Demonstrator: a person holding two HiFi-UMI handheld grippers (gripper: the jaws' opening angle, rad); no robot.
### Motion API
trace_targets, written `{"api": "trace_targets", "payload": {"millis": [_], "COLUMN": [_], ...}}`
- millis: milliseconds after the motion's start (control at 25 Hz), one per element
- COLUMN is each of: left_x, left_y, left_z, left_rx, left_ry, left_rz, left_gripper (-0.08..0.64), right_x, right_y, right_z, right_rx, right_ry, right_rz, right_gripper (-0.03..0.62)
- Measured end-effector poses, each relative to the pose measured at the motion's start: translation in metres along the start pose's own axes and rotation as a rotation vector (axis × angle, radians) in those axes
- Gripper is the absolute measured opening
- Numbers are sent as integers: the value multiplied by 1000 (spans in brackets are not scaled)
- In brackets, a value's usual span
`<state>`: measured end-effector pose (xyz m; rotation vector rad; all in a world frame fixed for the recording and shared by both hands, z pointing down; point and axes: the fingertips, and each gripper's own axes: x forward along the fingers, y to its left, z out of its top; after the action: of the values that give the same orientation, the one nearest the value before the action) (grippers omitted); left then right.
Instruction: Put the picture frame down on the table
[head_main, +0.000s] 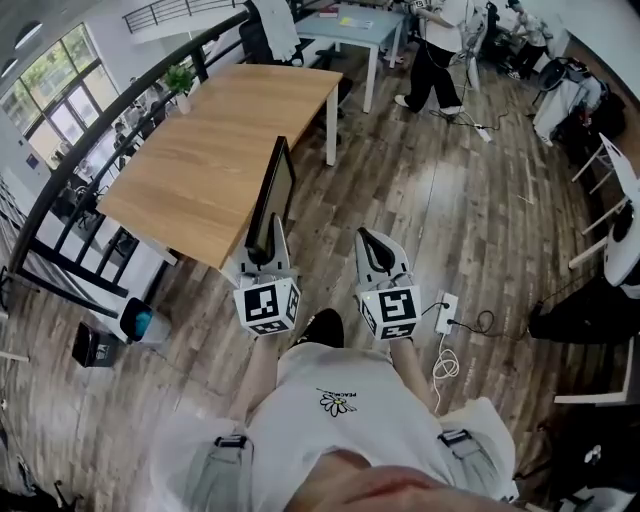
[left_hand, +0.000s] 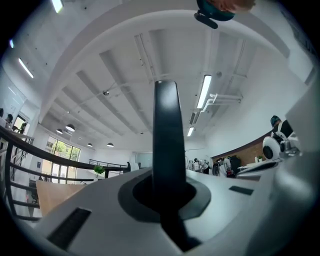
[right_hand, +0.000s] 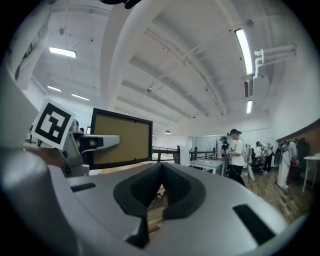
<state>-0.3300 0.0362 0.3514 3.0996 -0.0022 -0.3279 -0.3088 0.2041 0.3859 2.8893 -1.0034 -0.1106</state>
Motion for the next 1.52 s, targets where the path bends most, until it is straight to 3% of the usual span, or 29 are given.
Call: {"api": "trace_targets", "payload": {"millis": [240,360,480,720,840,1200,1360,1520], "left_x": [39,75,111,195,240,396,417,409], "left_y": [3,-10,-11,-11,-7,61,90,131], "left_z": [-9,-14,-32,-73,-81,-83,-82,-70], "left_rx": [-101,-106,-105,-81,-41,-3,86,179], "left_ry": [-14,-32,-7,34,19,-24,-28,-27], "left_rz": [-28,-77,-91,-138,-136,-55,29,181], "left_gripper": [23,23,23,23,23,23,23,23], "right_x": [22,40,64,116,151,328,381,436], "right_y": [18,8,-13,-75,-109,-167,-170,-144], "right_z": [2,-3,-28,-74,-86,-57,-39,-25], "right_rx": [-67,-158,-205,-10,11,-22,-13,2], "right_ry": [14,25,86,161,174,115,53,4], "right_rz": [75,106,84,10,-22,75,139,294], "right_gripper": [9,9,9,9,9,9,9,9]}}
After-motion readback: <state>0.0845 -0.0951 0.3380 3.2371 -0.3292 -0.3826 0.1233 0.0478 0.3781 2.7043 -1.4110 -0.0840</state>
